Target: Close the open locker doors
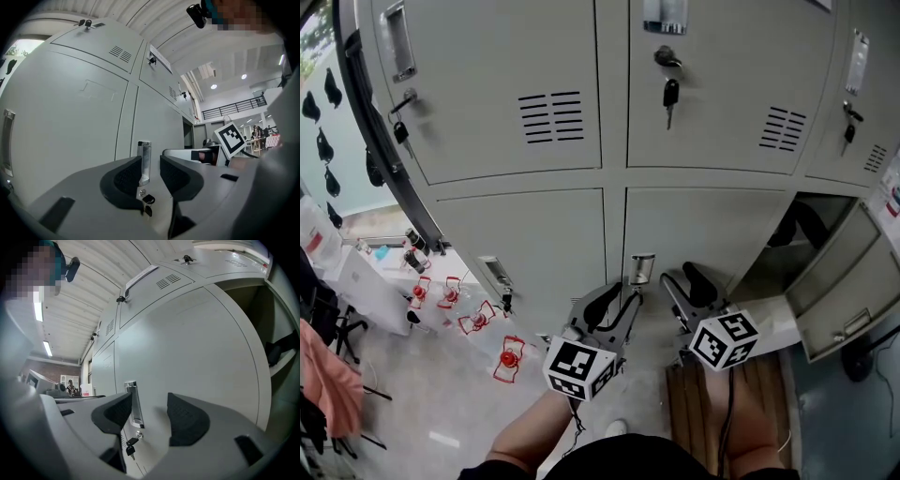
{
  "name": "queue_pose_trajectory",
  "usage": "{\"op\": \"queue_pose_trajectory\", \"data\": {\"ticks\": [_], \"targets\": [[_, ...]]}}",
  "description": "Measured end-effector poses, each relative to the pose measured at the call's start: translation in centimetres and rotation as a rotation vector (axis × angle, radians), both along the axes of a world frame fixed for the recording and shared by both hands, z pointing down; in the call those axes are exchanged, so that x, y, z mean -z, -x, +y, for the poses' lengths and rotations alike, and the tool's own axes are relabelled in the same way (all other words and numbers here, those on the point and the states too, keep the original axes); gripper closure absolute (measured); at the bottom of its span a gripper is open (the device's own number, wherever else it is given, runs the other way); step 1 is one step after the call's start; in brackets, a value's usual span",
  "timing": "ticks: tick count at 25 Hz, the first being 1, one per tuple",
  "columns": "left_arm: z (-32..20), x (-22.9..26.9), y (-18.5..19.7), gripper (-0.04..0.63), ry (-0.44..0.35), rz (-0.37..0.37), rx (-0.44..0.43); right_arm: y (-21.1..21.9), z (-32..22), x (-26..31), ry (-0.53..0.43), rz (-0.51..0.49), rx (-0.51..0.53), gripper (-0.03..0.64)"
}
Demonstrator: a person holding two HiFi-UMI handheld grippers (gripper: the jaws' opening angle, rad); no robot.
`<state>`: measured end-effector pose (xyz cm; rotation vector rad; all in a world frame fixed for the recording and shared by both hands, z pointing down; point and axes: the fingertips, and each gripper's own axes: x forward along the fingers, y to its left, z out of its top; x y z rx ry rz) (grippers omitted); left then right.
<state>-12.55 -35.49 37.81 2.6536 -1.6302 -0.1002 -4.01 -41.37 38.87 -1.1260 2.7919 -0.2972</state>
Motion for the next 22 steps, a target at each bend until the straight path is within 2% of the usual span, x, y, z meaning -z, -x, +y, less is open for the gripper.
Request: {"op": "queue_pose_trajectory", "data": {"ticks": [22], "targets": [[0.44, -1.04, 0.32, 0.456, 0.018, 0.0, -0.064, 0.15, -0.33, 0.07, -0.009, -0.023, -0.057, 0.393]]}}
